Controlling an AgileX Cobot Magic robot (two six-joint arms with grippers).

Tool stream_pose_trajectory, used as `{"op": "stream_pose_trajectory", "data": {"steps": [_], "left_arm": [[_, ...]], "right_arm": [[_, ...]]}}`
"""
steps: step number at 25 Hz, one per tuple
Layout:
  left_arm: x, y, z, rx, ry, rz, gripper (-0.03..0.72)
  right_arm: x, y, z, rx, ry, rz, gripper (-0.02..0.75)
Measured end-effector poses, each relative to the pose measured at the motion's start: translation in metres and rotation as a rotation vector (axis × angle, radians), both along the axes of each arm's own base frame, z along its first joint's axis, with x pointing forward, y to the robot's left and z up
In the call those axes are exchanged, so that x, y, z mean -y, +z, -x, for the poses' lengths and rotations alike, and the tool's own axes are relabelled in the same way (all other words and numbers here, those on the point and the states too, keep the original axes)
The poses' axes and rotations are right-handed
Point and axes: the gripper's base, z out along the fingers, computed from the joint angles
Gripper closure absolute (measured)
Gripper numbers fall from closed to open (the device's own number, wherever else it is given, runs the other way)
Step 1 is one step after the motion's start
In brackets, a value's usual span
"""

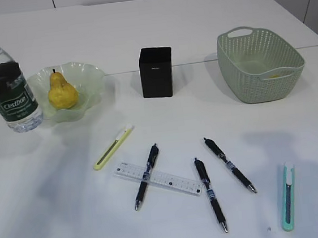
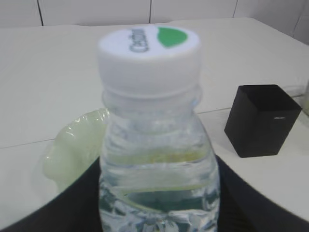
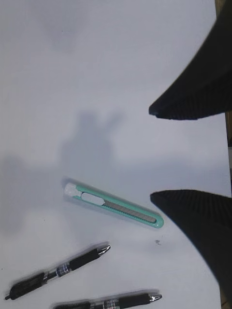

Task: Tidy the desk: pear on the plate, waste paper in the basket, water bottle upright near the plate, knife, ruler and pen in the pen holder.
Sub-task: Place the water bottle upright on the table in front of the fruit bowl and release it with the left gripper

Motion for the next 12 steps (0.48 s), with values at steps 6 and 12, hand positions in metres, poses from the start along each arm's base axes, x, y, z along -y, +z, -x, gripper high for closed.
{"op": "stream_pose_trajectory", "data": {"steps": [6, 12], "left_arm": [[0.008, -0.023, -0.014, 0.056, -0.073, 0.049, 0.309], [0.013, -0.043, -0.018, 0.071, -0.154, -0.050, 0.309]], "right_arm": [[0.000, 0.000, 0.000, 0.004, 0.000, 0.000, 0.351], [0.001, 0.000, 0.000, 0.004, 0.003, 0.008, 0.351]]}}
